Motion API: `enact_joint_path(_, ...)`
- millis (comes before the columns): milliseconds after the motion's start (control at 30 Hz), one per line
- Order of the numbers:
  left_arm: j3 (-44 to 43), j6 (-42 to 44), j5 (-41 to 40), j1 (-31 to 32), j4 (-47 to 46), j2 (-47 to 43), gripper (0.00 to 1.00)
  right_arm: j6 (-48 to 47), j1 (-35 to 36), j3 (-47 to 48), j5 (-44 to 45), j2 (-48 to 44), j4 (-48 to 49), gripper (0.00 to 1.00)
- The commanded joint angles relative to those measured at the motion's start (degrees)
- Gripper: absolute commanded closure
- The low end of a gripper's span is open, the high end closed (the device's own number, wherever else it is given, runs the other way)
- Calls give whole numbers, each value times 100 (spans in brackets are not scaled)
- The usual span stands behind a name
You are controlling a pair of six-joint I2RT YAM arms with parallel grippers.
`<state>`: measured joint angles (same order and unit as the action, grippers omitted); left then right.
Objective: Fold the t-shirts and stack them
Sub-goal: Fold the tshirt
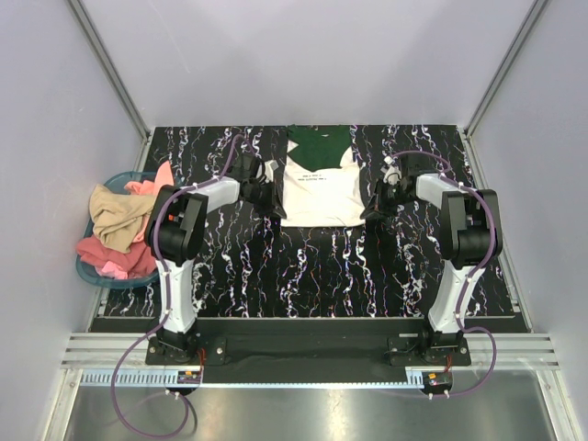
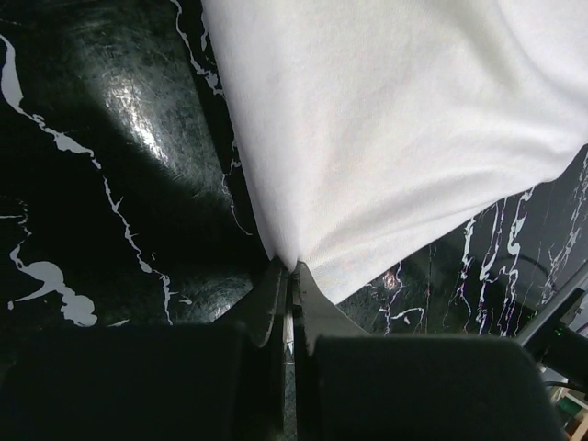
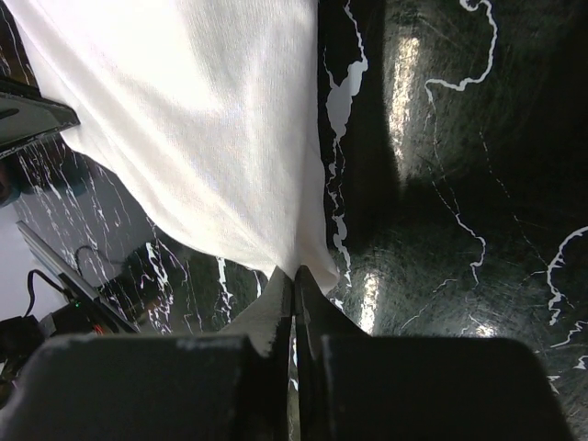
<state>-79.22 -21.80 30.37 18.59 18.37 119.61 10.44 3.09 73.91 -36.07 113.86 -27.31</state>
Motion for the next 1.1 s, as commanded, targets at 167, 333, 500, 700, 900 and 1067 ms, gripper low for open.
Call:
enact_joint_path(167,266,89,83,-75,176,-297,99,160,103,-61,-251,-102,349,100)
enact_joint_path(333,522,9,-172,-75,307,-790,79,230,113,-52,-269,-364,332,67)
enact_joint_path(500,-390,246,-382,-75,1009,-984,68,397,104,404,-136,-558,226,54)
enact_joint_path(700,-1806,396,-5,-84,1072,-266,68,503,113,1493,-593,196,165,78)
enact_joint_path(900,-3167,589,31,-110,1064,904,69,626,174,2653,-1033,1119,156,79)
enact_joint_path(1067,-4021,511,-66,-277,1072,1888,69,775,200,3901,-1077,2252,156,80)
